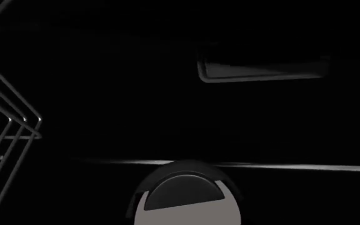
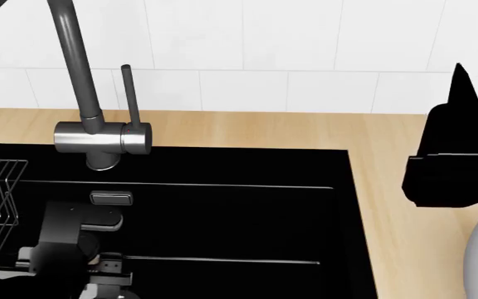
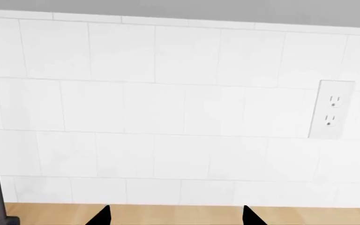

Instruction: Pick the cup and bowl from the sink and place them on the counter for drying.

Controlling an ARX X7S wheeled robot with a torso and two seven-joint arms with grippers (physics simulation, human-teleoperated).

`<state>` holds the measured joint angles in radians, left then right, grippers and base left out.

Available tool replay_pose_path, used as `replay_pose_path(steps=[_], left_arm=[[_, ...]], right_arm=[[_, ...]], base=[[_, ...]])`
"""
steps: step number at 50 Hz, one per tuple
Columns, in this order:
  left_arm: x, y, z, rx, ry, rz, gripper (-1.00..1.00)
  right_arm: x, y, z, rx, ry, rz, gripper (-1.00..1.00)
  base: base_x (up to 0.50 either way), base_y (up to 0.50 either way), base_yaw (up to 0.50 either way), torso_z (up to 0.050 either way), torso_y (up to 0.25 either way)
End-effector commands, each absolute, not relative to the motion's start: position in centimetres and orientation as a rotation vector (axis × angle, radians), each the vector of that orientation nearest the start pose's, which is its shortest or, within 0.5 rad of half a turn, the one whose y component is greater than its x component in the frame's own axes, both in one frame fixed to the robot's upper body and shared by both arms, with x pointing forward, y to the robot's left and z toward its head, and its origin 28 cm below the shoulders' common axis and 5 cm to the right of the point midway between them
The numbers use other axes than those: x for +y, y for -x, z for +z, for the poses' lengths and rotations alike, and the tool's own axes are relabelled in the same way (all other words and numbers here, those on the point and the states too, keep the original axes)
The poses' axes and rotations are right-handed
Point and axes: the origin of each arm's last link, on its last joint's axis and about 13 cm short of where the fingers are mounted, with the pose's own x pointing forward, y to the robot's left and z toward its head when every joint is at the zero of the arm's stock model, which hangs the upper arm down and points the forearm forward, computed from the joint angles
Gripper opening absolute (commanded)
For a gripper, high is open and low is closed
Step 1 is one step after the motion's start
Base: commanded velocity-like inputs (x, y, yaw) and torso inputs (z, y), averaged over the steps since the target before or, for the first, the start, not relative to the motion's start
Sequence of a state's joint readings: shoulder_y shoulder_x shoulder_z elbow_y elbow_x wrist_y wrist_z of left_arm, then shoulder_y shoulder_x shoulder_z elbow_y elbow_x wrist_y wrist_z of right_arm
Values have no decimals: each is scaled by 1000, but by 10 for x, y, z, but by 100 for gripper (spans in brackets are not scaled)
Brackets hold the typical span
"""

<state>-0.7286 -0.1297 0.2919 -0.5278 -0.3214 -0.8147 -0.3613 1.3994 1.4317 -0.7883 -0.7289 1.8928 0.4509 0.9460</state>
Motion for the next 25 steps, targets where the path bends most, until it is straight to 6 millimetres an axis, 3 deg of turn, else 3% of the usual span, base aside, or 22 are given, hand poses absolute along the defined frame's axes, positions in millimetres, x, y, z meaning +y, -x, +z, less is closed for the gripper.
replay_pose_path(steps=[1, 10, 18, 25], left_arm=[[197, -333, 64, 616, -144, 161, -100], [193, -316, 87, 544, -148, 124, -100], [178, -295, 125, 471, -149, 39, -100], [176, -289, 139, 463, -162, 8, -100]], right_arm=[[-175, -160, 321, -84, 38, -13, 100], [-173, -158, 326, -79, 51, -2, 100], [-172, -158, 324, -82, 37, 5, 100], [-171, -158, 324, -80, 33, 10, 100]], base=[[0, 0, 0, 0, 0], [0, 0, 0, 0, 0], [0, 0, 0, 0, 0], [0, 0, 0, 0, 0]])
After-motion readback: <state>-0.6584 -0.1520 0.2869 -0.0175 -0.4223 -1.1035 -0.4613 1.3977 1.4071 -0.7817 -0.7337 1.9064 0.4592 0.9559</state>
